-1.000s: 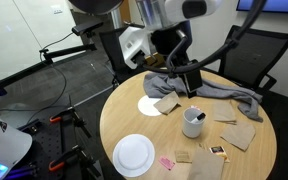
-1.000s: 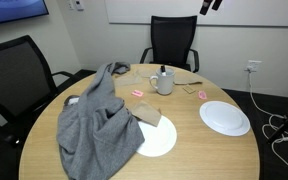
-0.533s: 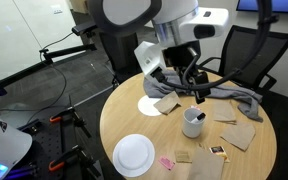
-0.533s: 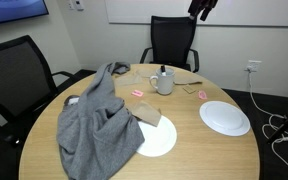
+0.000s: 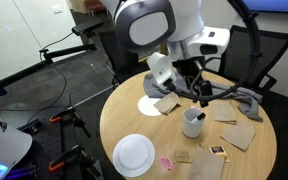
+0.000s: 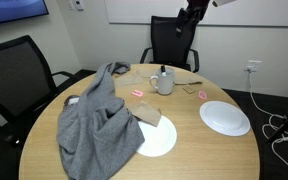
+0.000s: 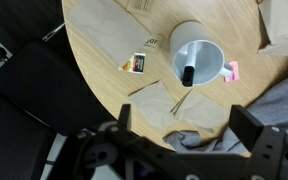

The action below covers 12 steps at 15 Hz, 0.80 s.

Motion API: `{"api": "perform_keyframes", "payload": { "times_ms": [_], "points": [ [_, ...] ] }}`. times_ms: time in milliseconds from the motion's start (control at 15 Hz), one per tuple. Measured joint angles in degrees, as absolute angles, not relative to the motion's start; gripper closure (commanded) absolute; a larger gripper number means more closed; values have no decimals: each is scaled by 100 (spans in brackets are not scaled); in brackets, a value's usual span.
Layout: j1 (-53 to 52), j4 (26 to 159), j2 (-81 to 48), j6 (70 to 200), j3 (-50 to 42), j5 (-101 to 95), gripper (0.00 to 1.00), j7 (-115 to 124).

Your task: Pick up the pen from the white cup and put it on the table.

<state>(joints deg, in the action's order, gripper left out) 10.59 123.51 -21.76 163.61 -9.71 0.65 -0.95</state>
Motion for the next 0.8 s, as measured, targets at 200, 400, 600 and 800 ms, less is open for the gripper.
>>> {"api": "perform_keyframes", "payload": {
  "times_ms": [200, 400, 600, 800],
  "points": [
    [1031, 12137, -2484, 16379, -950, 65, 0, 22],
    [984, 11952, -2764, 16382, -948, 65, 0, 60],
    [954, 11799, -3013, 16383, -937, 66, 0, 63],
    [948, 11781, -3075, 16383, -937, 65, 0, 62]
  ]
}}
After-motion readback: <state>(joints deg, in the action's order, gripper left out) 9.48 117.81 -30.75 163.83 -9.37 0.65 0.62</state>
